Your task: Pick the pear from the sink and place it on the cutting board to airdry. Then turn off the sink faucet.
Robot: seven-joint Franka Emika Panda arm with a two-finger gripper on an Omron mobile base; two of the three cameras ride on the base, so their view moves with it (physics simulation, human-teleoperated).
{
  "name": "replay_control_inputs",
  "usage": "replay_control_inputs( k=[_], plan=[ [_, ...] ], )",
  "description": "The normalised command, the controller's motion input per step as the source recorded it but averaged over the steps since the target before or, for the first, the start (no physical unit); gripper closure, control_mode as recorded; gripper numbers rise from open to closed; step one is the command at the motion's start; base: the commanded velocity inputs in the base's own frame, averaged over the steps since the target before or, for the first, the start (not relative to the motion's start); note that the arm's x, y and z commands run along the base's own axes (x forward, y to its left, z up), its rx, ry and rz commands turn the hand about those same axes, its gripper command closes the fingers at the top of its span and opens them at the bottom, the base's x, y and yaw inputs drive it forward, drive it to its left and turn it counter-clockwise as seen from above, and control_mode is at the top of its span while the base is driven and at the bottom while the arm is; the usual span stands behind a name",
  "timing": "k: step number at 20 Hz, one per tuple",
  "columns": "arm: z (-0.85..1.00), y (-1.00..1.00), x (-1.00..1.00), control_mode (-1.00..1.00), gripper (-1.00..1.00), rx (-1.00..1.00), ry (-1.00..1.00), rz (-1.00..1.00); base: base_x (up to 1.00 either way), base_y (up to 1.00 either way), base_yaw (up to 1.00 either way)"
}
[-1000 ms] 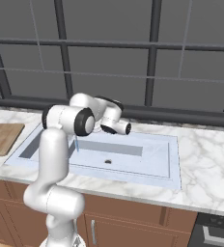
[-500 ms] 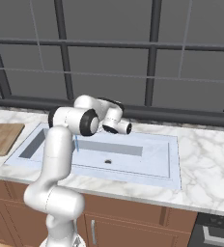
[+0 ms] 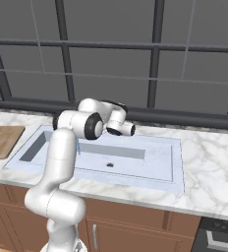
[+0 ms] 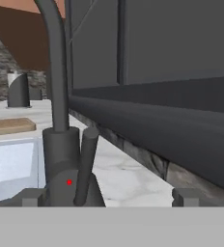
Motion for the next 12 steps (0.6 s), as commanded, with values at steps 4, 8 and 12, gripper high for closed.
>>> replay_control_inputs(
  k=[4, 8, 12],
  plan=[
    [-0.12, 0.02, 0.32, -1.00, -1.00, 0.00, 0.00, 0.01, 0.00, 0.00, 0.00],
    [-0.06, 0.01, 0.35, -1.00, -1.00, 0.00, 0.00, 0.01, 0.00, 0.00, 0.00],
    [0.00, 0.00, 0.28, -1.00, -1.00, 0.00, 0.00, 0.01, 0.00, 0.00, 0.00]
  ],
)
